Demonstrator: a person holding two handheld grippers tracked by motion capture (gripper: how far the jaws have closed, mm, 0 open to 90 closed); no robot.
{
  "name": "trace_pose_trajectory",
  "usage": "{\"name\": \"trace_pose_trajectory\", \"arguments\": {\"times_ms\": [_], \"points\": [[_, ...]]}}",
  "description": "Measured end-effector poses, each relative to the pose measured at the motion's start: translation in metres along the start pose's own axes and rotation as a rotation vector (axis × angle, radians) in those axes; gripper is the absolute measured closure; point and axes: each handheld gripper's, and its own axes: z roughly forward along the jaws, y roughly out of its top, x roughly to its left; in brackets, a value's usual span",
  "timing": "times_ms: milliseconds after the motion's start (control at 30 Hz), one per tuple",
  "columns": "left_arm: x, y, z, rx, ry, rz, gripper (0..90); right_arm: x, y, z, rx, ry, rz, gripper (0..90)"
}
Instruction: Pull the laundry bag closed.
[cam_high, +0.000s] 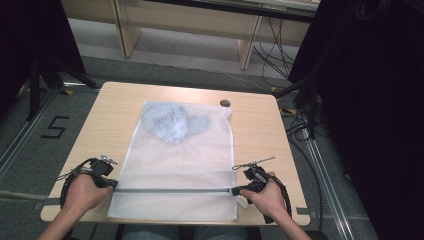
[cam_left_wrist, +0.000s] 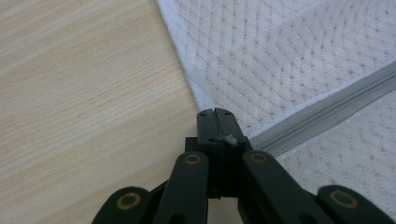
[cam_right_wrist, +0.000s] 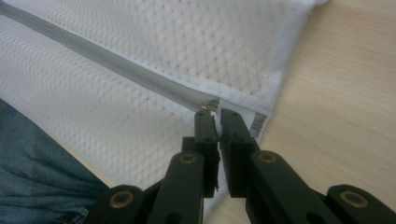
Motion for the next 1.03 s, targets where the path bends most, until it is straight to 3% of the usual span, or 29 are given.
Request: {"name": "trace_pose_trajectory", "arguments": {"times_ms": [67,133,167,467,633,667,733,867,933,1033], "points": [[0.001,0.000,0.000,0.001,-0.011,0.003,90.0,-0.002,-0.002,0.000,0.002,0.010,0.015,86.6],[0.001,0.000,0.000,0.001,-0.011,0.003,90.0,-0.004,-0.003,0.001,-0.004,-0.029,0.013,86.0],[0.001,0.000,0.000,0.001,-0.007,0.003,90.0,-0.006,-0.003,0.001,0.005,-0.007,0.015,85.9],[-0.001,-0.001,0.000,-0.004,-0.003,-0.008,90.0,-0.009,-0.004,0.001,-0.019,-0.002,0.018,86.8],[0.000,-0.002,0.000,-0.015,-0.002,-0.013,90.0,-0.024,-0.004,-0.012,-0.108,0.016,0.069,79.5],[0.000,-0.003,0.002,-0.046,0.004,-0.020,90.0,-0.028,-0.003,-0.015,-0.124,0.003,0.074,77.9],[0.001,-0.002,-0.001,-0.036,0.017,-0.021,89.6,-0.034,-0.003,-0.017,-0.151,-0.008,0.089,75.0],[0.003,-0.003,-0.005,-0.118,0.042,-0.052,86.1,-0.041,-0.007,-0.014,-0.139,-0.004,0.110,71.1],[0.004,-0.002,-0.008,-0.112,0.044,-0.047,84.5,-0.041,-0.007,-0.012,-0.138,-0.014,0.114,69.5],[0.003,-0.001,-0.009,-0.149,0.052,-0.045,81.9,-0.042,-0.007,-0.011,-0.142,0.025,0.125,65.4]]}}
